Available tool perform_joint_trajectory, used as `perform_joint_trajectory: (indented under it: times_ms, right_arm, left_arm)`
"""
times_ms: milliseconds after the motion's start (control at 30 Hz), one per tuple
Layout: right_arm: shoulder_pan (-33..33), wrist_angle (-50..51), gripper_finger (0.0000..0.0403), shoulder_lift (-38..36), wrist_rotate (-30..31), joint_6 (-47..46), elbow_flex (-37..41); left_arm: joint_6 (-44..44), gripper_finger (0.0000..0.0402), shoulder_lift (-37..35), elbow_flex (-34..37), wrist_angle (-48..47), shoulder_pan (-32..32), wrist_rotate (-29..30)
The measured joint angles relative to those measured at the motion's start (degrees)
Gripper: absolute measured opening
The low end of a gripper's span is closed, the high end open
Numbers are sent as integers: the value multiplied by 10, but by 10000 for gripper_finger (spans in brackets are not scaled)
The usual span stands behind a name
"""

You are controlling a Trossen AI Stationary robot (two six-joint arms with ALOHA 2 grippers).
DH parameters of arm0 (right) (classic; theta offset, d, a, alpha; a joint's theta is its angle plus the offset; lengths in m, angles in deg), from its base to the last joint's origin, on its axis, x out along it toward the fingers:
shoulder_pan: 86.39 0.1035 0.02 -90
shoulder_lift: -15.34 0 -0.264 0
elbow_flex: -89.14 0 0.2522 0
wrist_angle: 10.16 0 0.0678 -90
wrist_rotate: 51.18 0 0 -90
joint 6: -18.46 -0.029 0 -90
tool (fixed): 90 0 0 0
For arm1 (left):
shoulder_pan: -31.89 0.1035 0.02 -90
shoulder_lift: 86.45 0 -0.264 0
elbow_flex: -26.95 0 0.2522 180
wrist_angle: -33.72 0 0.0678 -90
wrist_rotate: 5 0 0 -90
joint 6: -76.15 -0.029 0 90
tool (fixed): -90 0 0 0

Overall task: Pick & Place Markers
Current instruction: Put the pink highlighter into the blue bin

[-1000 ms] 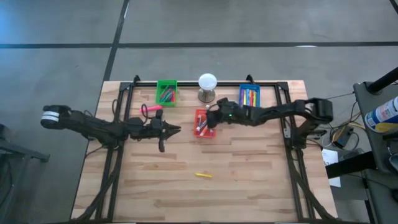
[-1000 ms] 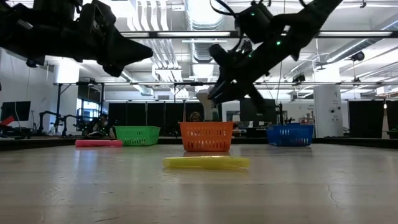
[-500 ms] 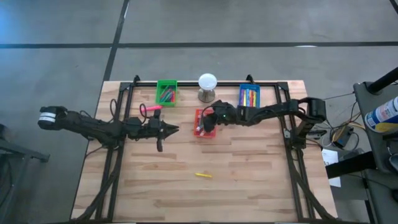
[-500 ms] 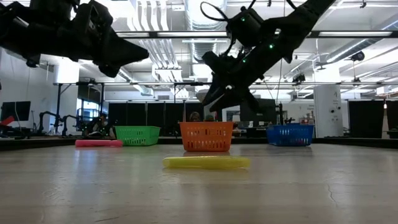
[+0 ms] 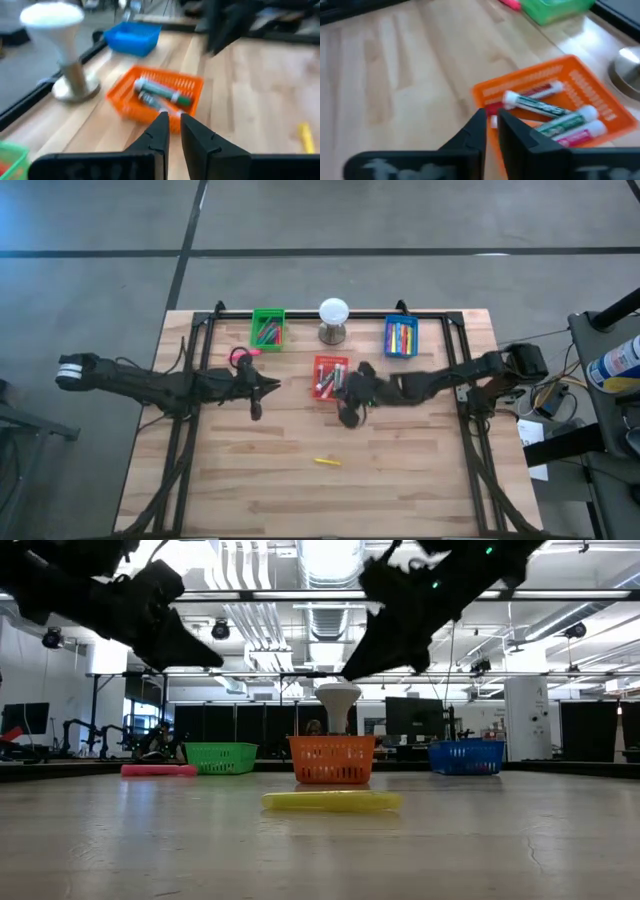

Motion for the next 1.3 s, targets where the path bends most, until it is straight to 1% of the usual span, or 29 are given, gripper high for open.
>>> perform_joint_trajectory:
  times_ms: [67, 133, 267, 367, 433, 500, 567, 600, 700, 800, 867, 933, 1000, 1133, 1200, 1300]
  right_arm:
    - [32, -3, 25, 0, 31, 7, 0]
    - [59, -8, 14, 2, 60, 7, 0]
    - [105, -13, 9, 6, 94, 3, 0]
    - [137, -20, 9, 6, 115, 3, 0]
    - [156, -23, 9, 6, 133, 3, 0]
    - [171, -26, 9, 6, 147, 3, 0]
    - [183, -26, 8, 6, 154, 5, 0]
    - [188, -26, 8, 6, 154, 7, 0]
    - [198, -27, 8, 6, 157, 15, 0]
    - [202, -27, 8, 6, 166, 18, 0]
    - [202, -27, 8, 6, 166, 18, 0]
    - [202, -26, 8, 6, 166, 18, 0]
    - [202, -26, 8, 6, 166, 18, 0]
    - [202, -26, 8, 6, 166, 18, 0]
    - [202, -26, 8, 6, 166, 19, 0]
    - [202, -26, 8, 6, 166, 23, 0]
  left_arm:
    - [8, 43, -6, -17, -63, 0, 11]
    - [12, 43, -7, -34, -106, 0, 16]
    - [31, 41, -5, -66, -196, 6, 42]
    - [47, 25, -4, -96, -297, 27, 68]
    - [51, 8, -1, -117, -370, 52, 78]
    - [54, 3, 4, -136, -426, 88, 84]
    - [50, 1, 11, -150, -474, 133, 76]
    - [40, 1, 16, -153, -491, 157, 63]
    - [12, 1, 37, -152, -497, 229, 27]
    - [-12, 6, 67, -151, -478, 291, 16]
    - [-21, 20, 92, -153, -480, 327, 7]
    - [-27, 40, 118, -161, -478, 354, -16]
    - [-36, 62, 144, -169, -475, 372, -30]
    - [-59, 99, 195, -188, -475, 385, -19]
    - [-69, 110, 217, -193, -474, 390, -18]
    - [-88, 118, 246, -198, -470, 396, -17]
